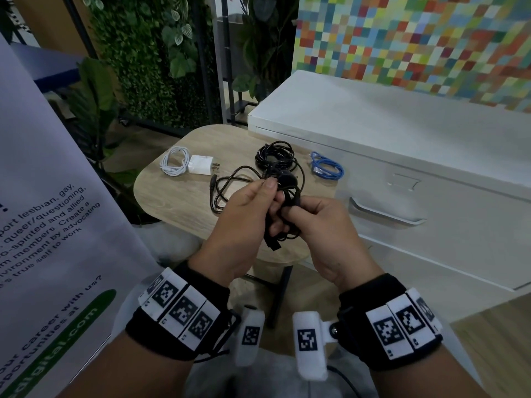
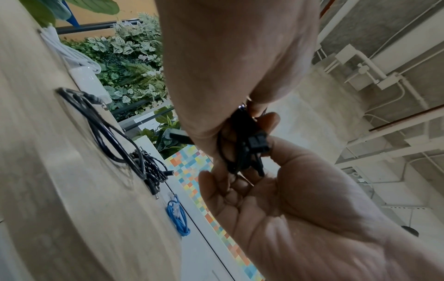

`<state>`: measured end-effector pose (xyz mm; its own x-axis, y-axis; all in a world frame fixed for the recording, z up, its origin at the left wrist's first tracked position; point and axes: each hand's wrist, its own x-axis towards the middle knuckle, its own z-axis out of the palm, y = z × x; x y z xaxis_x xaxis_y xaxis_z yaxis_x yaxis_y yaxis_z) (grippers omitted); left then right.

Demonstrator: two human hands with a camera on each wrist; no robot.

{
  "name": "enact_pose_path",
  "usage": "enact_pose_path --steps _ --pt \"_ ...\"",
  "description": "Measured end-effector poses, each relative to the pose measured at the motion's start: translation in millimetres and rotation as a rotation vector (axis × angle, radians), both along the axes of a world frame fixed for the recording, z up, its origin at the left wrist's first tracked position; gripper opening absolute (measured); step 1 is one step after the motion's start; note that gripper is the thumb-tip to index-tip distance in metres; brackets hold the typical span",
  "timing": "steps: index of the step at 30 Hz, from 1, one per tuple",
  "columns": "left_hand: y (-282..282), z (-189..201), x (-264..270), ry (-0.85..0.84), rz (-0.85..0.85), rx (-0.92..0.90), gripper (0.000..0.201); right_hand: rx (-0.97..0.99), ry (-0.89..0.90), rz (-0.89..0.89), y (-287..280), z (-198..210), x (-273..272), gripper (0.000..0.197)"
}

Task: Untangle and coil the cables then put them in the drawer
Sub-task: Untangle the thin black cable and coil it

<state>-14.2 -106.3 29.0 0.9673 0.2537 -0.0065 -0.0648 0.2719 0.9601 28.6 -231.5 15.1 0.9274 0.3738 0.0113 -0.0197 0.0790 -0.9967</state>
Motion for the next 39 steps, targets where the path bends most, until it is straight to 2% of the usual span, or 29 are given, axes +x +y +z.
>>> enact_pose_path --steps 5,10,15,21,28,32,39 --pt "4 -2 2 -0.015 0.010 0.059 0.031 0.027 0.010 -0.084 7 1 -4 0.018" --pt "2 -5 0 -0.030 0.002 0.113 0.032 0.178 0.148 -0.151 14 5 -8 0.022" --pt "0 -5 2 -0.024 -0.026 0.210 0.033 0.281 0.196 -0.207 15 7 -9 0.013" --pt "-6 -1 3 -0.007 -0.012 0.243 0.034 0.264 0.073 -0.300 16 7 -10 0.010" --pt "-3 -7 4 0.041 -0.042 0.233 0.034 0.179 0.073 -0.251 13 -2 -5 0.014" --pt "3 -12 3 0.035 -0.055 0.315 0.020 0.211 0.060 -0.305 11 -5 -4 0.021" --pt "4 -19 5 0.049 -0.012 0.302 0.024 0.145 -0.002 -0.324 14 -8 -3 0.025"
